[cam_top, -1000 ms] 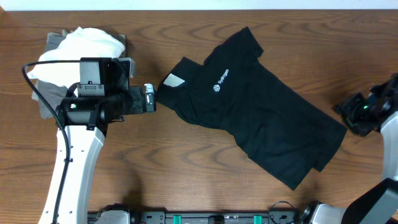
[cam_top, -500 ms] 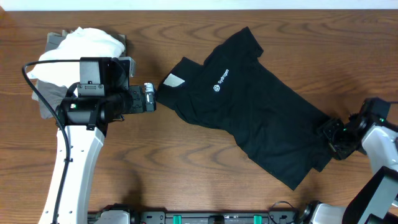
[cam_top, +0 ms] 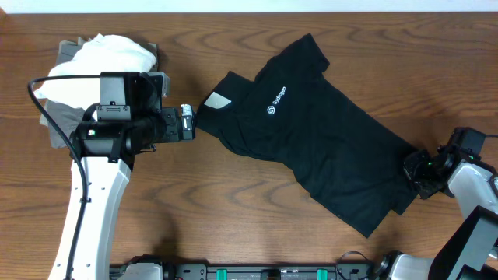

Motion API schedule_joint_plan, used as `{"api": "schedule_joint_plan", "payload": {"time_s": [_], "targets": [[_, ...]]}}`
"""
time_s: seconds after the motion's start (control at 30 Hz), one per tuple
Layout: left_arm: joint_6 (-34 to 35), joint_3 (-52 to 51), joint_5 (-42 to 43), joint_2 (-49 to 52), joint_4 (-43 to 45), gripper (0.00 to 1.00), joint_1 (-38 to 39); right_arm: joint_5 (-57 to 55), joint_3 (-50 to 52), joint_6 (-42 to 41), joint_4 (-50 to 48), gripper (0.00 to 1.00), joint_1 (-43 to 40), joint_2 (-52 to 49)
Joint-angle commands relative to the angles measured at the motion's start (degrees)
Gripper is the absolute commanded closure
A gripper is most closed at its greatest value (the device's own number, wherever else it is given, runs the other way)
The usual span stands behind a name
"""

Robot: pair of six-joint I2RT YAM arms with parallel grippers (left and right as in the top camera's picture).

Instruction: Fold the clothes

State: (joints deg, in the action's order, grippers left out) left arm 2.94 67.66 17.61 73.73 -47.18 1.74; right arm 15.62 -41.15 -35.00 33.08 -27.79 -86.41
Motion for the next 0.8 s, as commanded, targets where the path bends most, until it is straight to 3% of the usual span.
{"api": "schedule_joint_plan", "payload": {"time_s": [0.0, 0.13, 0.17, 0.27, 0.33, 0.47, 0.67, 0.77], "targets": [[-0.5, 1.0, -0.5, 0.0, -0.5, 0.02, 0.2, -0.2, 0.3, 0.8, -0.1, 0.92, -0.3, -0.2], [-0.5, 1.0, -0.5, 0.0, -0.5, 0.02, 0.2, -0.2, 0.3, 0.9, 0.6, 0.98, -0.3, -0.2], [-0.5, 1.0, -0.5, 0.0, -0.5, 0.02, 0.2, -0.1, 0.3, 1.5, 0.6, 0.93, -0.3, -0.2], [-0.5, 1.0, -0.5, 0.0, -0.5, 0.02, 0.2, -0.2, 0.3, 6.0, 0.8, 0.64, -0.3, -0.2], [-0.5, 1.0, -0.5, 0.0, -0.5, 0.02, 0.2, -2.2, 0.4, 8.0, 1.0, 0.54, -0.3, -0.2], [-0.5, 1.0, -0.5, 0.0, -0.5, 0.02, 0.2, -5.1, 1.0, 8.1, 0.1, 0.59, -0.3, -0.2], [-0.5, 1.0, -0.5, 0.0, -0.5, 0.02, 0.2, -4.6, 3.5, 8.1, -4.2, 0.81, -0.3, -0.2], [-0.5, 1.0, -0.5, 0.0, -0.5, 0.02, 0.2, -3.8, 3.5, 9.7, -4.8, 0.78, -0.3, -0.2]]}}
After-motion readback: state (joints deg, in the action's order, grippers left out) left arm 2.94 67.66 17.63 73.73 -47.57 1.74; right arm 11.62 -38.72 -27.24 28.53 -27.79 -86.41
